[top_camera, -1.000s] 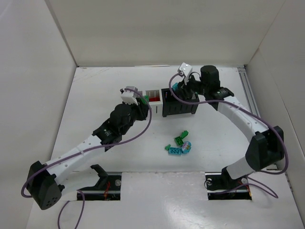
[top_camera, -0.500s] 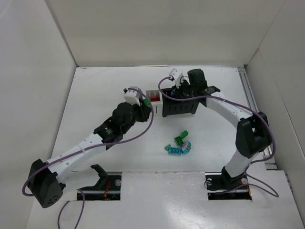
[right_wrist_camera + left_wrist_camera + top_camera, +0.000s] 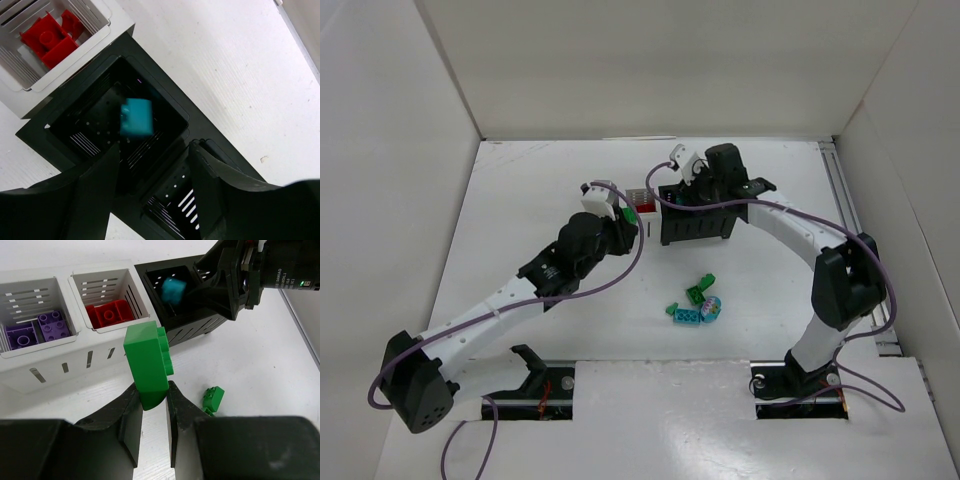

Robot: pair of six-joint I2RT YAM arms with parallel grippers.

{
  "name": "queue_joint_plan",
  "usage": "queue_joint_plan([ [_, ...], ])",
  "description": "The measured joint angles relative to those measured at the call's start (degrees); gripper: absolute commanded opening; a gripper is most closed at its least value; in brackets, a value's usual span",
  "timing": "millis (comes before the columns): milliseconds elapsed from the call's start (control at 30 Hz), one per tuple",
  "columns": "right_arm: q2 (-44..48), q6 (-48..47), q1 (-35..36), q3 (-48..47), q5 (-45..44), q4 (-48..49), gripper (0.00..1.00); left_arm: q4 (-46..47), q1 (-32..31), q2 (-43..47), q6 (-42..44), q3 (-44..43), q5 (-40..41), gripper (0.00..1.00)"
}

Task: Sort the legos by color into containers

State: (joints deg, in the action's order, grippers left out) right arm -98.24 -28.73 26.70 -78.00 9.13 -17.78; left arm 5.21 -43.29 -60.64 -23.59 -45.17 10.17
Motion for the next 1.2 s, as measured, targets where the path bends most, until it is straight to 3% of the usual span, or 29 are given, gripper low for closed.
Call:
queue_joint_plan([
  [267,0.0,-0.3,0.9,-0.3,-1.8,-1.1,0.73,-1.2,0.0,0.0,-0.5,0.0,0.6,0.0],
  [433,0.2,-0.7,1.2,-0.6,-3.2,-1.0,1.0,-2.4,0.0,0.0,-0.9,-0.1,1.0,0.0],
  [900,0.8,-4.1,8.2,-8.7,-12.0,-8.2,1.0,-7.8,0.6,-0.5,-4.0,-4.3,4.2,0.0],
  [1200,-1.1,-5.1,9.8,-9.7,-8.8,-8.2,1.0,-11.7,0.6,2.6,-5.6,-4.3,5.6,0.0],
])
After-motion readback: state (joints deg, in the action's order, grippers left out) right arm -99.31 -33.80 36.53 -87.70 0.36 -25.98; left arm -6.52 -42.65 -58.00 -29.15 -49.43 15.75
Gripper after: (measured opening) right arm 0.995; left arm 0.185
